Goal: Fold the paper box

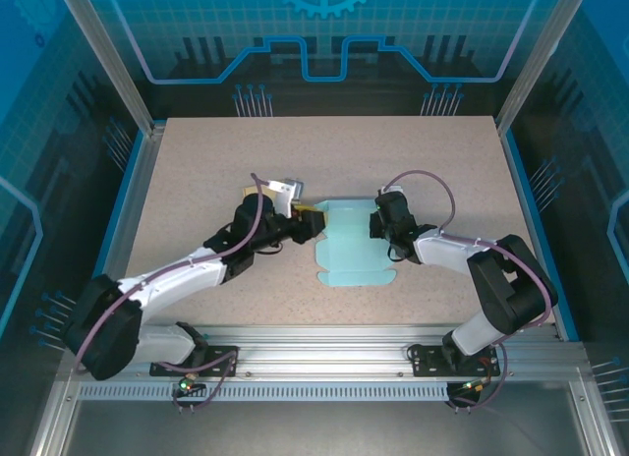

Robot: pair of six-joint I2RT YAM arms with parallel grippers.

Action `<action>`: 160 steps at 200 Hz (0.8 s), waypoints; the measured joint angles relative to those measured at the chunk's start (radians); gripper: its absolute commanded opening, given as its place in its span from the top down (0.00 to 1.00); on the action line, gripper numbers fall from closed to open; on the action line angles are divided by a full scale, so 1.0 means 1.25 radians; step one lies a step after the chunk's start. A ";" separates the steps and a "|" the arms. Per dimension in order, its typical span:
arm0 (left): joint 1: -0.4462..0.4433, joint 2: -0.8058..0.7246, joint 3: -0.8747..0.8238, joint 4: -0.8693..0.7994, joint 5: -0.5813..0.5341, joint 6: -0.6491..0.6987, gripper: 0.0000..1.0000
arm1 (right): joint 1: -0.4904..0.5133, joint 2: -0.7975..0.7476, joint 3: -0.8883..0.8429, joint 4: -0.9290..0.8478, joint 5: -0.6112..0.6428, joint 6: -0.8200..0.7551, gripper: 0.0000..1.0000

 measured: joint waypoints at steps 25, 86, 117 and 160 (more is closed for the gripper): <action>0.058 -0.032 0.000 -0.099 -0.127 0.005 0.61 | 0.000 0.000 0.000 0.000 0.000 0.000 1.00; 0.105 0.125 0.028 -0.156 -0.248 0.052 0.68 | 0.001 0.000 0.000 0.000 -0.003 0.000 1.00; 0.083 0.236 0.066 -0.147 -0.245 0.092 0.67 | 0.002 0.000 0.000 0.000 -0.003 0.000 1.00; -0.006 0.287 0.121 -0.131 -0.236 0.160 0.66 | 0.002 0.000 0.001 -0.001 -0.002 0.000 1.00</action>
